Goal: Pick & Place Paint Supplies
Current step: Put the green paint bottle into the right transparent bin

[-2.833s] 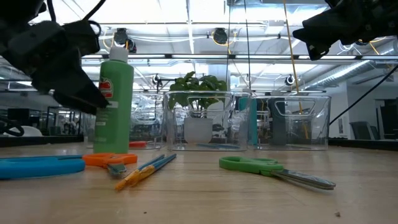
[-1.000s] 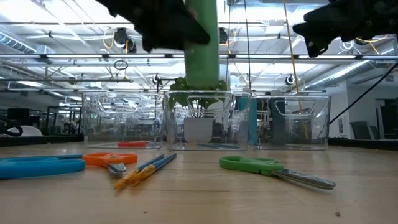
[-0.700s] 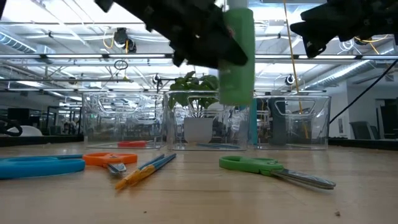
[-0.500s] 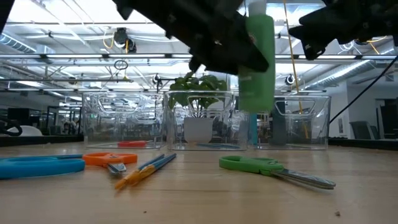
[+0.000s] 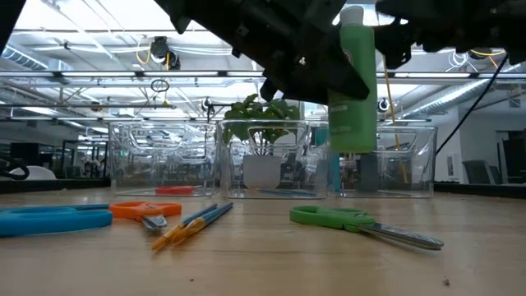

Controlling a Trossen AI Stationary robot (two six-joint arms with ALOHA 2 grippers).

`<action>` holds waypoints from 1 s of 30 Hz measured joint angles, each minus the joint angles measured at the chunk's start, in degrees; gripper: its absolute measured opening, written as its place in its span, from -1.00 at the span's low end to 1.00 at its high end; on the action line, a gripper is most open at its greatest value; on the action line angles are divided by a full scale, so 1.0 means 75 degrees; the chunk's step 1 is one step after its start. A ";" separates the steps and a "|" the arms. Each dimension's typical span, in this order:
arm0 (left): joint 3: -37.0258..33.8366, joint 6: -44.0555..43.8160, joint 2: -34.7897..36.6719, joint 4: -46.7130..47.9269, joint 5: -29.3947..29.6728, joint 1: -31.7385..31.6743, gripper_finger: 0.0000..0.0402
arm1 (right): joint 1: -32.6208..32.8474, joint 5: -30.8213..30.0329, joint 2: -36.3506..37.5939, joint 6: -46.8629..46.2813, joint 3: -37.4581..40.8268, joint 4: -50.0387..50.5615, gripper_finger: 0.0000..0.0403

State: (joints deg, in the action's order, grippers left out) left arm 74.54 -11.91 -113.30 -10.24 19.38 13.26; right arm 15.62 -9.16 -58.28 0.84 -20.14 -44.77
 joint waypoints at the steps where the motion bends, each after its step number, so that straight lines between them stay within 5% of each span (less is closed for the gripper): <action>1: 0.0000 0.0009 -0.0002 0.0013 -0.0003 0.0000 -0.15 | 0.0000 0.0014 -0.0181 0.0002 0.0002 -0.0220 0.33; 10: -0.0003 0.0031 0.0000 0.0064 -0.0001 0.0000 -0.15 | -0.0019 0.0025 -0.1052 -0.0333 -0.0025 -0.1356 0.27; 30: -0.0012 0.0025 0.0000 0.0223 0.0000 0.0000 -0.15 | -0.0019 0.0028 -0.1762 -0.0610 -0.0881 -0.0380 0.23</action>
State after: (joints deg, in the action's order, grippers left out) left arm 74.46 -11.73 -113.30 -8.56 19.37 13.26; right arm 15.47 -8.95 -71.49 -3.74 -26.74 -47.62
